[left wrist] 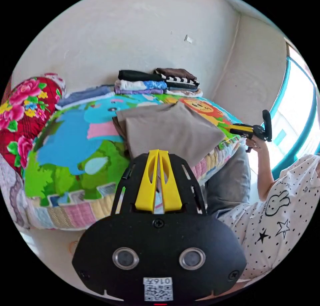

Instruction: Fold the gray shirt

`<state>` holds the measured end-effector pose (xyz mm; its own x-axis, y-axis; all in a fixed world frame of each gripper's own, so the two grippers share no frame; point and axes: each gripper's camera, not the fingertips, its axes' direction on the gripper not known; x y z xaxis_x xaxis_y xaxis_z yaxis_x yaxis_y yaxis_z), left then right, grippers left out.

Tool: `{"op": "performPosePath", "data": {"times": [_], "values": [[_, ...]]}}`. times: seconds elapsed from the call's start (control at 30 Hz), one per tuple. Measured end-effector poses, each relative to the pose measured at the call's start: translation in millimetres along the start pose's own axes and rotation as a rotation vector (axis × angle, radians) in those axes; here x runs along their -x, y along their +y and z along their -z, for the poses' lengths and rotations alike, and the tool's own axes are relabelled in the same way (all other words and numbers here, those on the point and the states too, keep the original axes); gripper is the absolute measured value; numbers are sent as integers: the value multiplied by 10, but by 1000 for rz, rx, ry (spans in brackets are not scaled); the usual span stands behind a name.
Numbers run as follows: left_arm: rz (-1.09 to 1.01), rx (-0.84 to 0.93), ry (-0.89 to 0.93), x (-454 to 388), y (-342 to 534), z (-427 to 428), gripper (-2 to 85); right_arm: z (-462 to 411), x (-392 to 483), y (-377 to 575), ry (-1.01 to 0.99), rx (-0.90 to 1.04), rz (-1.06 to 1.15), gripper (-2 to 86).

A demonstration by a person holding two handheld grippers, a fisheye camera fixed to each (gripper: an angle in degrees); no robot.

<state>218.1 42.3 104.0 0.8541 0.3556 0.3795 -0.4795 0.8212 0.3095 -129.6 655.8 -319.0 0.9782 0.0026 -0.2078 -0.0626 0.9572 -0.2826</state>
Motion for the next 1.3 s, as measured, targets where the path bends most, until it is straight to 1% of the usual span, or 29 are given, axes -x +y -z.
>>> {"op": "performPosePath", "data": {"times": [0.07,0.13,0.2,0.27,0.33,0.4,0.47,0.53,0.57,0.63,0.67,0.73,0.77,0.8,0.83,0.87,0.9,0.93,1.0,1.07,1.1,1.13,1.17,1.2,1.23,1.3], "values": [[-45,28,-21,-10,-240,-117,-10,137,108,-324,95,-81,25,-4],[-85,86,-14,-28,-484,-360,-10,147,169,-647,112,-97,67,-4],[-140,216,25,-111,-769,-835,-10,42,249,-1022,154,-82,104,-4],[-195,328,16,-242,-922,-1215,-10,-306,449,-1557,269,10,208,-4],[-216,358,-83,-342,-1012,-1503,-10,-617,585,-1919,320,122,292,-5],[-205,402,-217,-365,-1083,-1798,-10,-844,630,-2220,344,168,310,-5],[-207,446,-223,-337,-1074,-1968,-10,-1050,595,-2512,307,209,287,-5],[-179,408,-196,-269,-1026,-2007,-10,-1187,550,-2633,244,252,259,-5],[-152,384,-160,-207,-976,-2010,-10,-1313,522,-2656,244,303,234,-5],[-100,324,-99,-93,-863,-2000,-10,-1477,511,-2604,288,351,236,-4],[-68,286,-50,-10,-781,-1993,-10,-1410,504,-2574,279,274,219,-4],[-19,276,15,105,-720,-1978,-10,-1314,467,-2607,242,262,179,-3],[16,282,-1,153,-681,-1935,-9,-1225,427,-2627,249,238,142,-3],[53,269,-76,159,-627,-1817,-9,-1172,402,-2631,275,227,119,-3],[59,252,-113,138,-594,-1737,-9,-1025,356,-2628,336,208,74,-3],[48,207,-158,52,-512,-1549,-9,-805,326,-2602,355,173,31,-2],[18,174,-143,-74,-405,-1371,-8,-675,324,-2575,339,152,20,-1],[-3,164,-115,-149,-345,-1294,-8,-386,344,-2491,276,100,12,1],[-105,130,20,-518,-57,-1061,-4,74,443,-2280,157,2,26,7],[-201,82,57,-868,214,-954,4,608,780,-1867,28,-138,170,27],[-274,43,45,-1127,400,-914,31,710,896,-1755,11,-170,214,34],[-318,20,36,-1264,498,-902,45,869,1161,-1526,1,-209,308,53],[-411,-9,9,-1542,686,-905,82,968,1464,-1310,27,-216,420,73],[-483,0,-46,-1802,844,-962,110,1000,1620,-1210,52,-213,469,83],[-507,13,-82,-1914,909,-1004,120,1045,1917,-1029,105,-211,534,101],[-593,71,-236,-2307,1151,-1209,142,1085,2337,-777,139,-195,658,122]]}}
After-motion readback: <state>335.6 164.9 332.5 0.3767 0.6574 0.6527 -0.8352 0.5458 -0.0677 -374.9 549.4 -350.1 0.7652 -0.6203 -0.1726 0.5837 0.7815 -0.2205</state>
